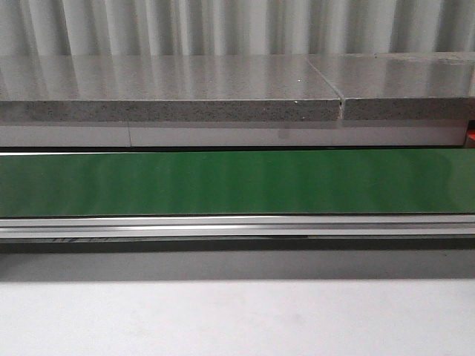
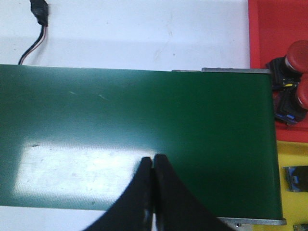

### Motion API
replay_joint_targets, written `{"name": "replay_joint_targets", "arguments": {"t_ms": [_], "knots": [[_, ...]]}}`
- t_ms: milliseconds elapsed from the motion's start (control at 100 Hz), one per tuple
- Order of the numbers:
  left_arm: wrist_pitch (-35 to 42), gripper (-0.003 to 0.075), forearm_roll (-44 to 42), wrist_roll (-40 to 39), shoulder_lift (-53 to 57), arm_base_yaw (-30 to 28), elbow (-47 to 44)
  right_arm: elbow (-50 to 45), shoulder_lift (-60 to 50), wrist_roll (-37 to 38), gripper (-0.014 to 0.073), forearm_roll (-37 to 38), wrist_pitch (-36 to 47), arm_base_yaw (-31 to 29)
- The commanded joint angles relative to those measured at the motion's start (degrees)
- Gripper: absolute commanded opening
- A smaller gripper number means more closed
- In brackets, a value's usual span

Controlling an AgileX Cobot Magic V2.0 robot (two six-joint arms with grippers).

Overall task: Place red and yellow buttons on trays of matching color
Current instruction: 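Raise the right gripper back over the belt end, then move the left gripper down over the next red button in the cluster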

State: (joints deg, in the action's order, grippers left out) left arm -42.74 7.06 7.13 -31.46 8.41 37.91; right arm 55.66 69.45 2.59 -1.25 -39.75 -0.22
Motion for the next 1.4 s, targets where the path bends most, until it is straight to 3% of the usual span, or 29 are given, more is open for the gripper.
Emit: {"name": "replay_joint_targets", "arguments": {"t_ms": [0, 420, 890, 1390], "knots": [[4.0, -0.002, 0.5, 0.1, -0.1, 0.4, 1.5, -1.6, -4.7, -0.5, -0.0067, -0.1, 6.2, 0.5], [4.0, -0.002, 0.5, 0.1, -0.1, 0.4, 1.5, -17.0, -24.3, -0.5, -0.0067, -0.1, 9.9, 0.7], [4.0, -0.002, 0.5, 0.1, -0.1, 0.4, 1.5, -27.4, -45.0, -0.5, -0.0067, -0.1, 9.7, 0.7], [4.0, -0.002, 0.5, 0.1, -0.1, 0.4, 1.5, -27.5, -47.3, -0.5, -0.0067, -0.1, 9.3, 0.7]]}}
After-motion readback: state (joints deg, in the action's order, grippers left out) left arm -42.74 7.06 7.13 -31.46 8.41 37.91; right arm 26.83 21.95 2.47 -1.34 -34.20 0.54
